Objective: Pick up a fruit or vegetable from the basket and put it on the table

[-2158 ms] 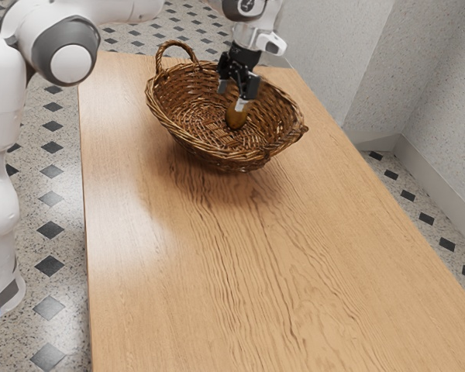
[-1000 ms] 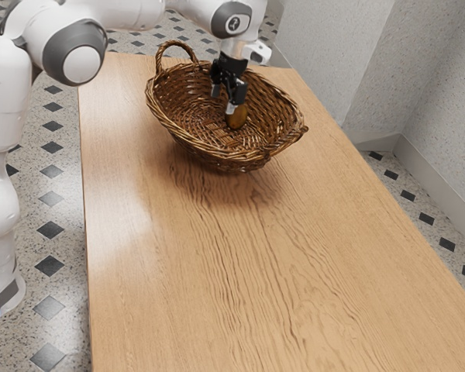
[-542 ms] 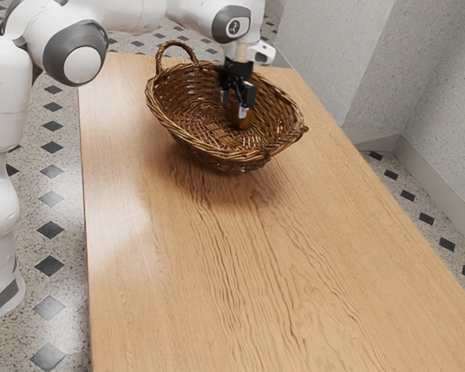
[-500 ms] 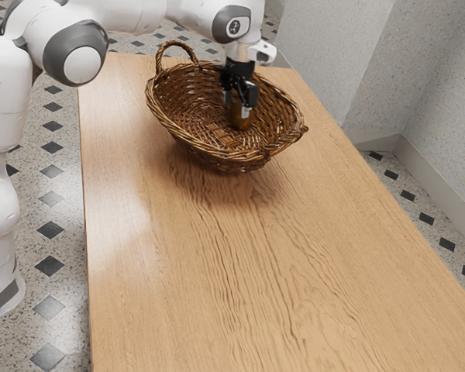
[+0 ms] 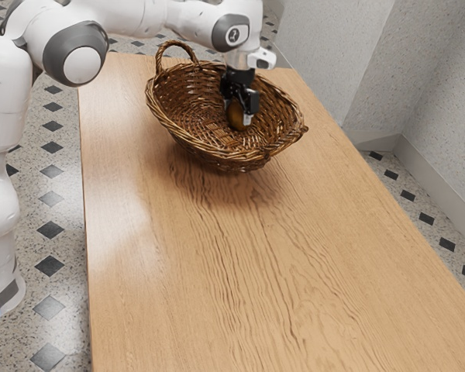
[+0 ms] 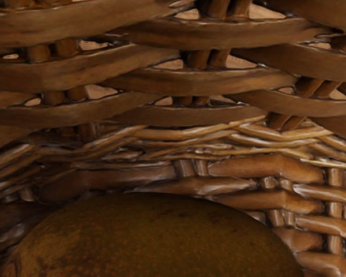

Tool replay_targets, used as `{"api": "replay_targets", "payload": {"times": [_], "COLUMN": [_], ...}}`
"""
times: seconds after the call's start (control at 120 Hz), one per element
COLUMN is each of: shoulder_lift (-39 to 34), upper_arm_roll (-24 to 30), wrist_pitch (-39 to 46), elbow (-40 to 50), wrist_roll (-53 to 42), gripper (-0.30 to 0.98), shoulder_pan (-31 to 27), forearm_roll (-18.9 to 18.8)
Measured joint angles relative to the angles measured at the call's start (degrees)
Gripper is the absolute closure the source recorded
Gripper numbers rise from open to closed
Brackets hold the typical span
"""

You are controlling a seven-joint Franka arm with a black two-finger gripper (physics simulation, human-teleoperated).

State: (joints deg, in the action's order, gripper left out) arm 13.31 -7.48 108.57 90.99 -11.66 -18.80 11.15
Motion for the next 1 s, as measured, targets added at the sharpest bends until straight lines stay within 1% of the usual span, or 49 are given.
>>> {"api": "replay_targets", "payload": {"times": [0.092,0.192,0.242,0.275,0.317,0.383,0.508,0.817,0.9,1.0], "shoulder_lift": [0.06,0.07,0.05,0.03,0.01,-0.02,-0.18,-1.62,-2.85,-6.10], "upper_arm_roll": [0.01,0.00,0.01,0.01,-0.01,0.00,0.01,-0.17,-0.23,-0.26], "wrist_pitch": [0.24,0.44,0.51,0.56,0.59,0.55,0.41,-0.87,-2.38,-5.26], "elbow": [0.29,0.33,0.33,0.33,0.31,0.27,0.18,-0.68,-1.46,-1.71], "wrist_roll": [0.17,0.32,0.42,0.50,0.58,0.62,0.61,0.53,0.51,0.36], "gripper": [0.05,0.23,0.30,0.29,0.23,0.21,0.26,0.27,0.27,0.27], "shoulder_pan": [0.00,-0.01,-0.01,0.00,0.02,0.02,0.01,0.01,0.02,0.03], "forearm_roll": [0.02,-0.10,-0.26,-0.38,-0.44,-0.40,-0.36,-0.57,-0.65,-0.75]}}
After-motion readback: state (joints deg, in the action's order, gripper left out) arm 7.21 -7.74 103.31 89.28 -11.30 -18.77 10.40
